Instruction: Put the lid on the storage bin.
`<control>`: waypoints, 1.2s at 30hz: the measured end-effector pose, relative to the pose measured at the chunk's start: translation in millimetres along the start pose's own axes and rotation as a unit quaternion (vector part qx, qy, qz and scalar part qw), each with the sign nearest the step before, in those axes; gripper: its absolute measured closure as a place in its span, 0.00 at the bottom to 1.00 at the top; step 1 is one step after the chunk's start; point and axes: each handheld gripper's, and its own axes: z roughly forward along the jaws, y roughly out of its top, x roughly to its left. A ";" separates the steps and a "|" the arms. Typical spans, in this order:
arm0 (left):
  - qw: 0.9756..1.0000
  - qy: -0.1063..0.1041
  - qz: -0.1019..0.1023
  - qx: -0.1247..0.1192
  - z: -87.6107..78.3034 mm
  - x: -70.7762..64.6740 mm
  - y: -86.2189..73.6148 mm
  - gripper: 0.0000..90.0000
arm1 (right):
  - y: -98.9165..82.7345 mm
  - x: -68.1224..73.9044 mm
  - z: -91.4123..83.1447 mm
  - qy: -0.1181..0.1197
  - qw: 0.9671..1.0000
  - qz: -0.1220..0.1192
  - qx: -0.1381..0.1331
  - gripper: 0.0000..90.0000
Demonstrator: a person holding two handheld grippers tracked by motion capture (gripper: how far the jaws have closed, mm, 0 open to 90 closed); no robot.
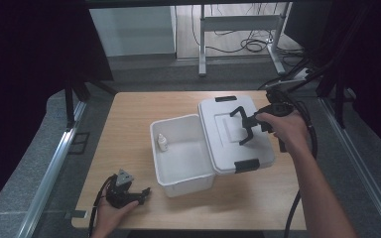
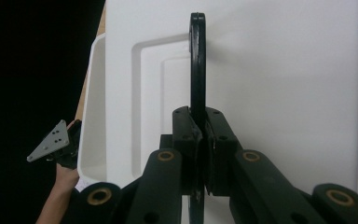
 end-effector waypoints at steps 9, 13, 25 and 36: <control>1.000 -0.001 0.002 0.002 -0.2 0.3 0.0 0.14 | 3.4 14.9 14.6 0.001 1.000 -0.006 0.014 0.94; 1.000 -0.001 0.002 0.002 -0.2 0.3 0.0 0.14 | 4.5 19.6 19.3 0.002 1.000 -0.007 0.017 0.94; 1.000 -0.001 0.003 0.002 -0.2 0.3 0.0 0.14 | 5.8 32.0 31.9 0.012 1.000 -0.013 0.024 0.94; 1.000 -0.001 0.001 0.000 0.0 0.0 0.0 0.14 | 6.5 41.7 42.6 0.021 0.999 -0.018 0.032 0.94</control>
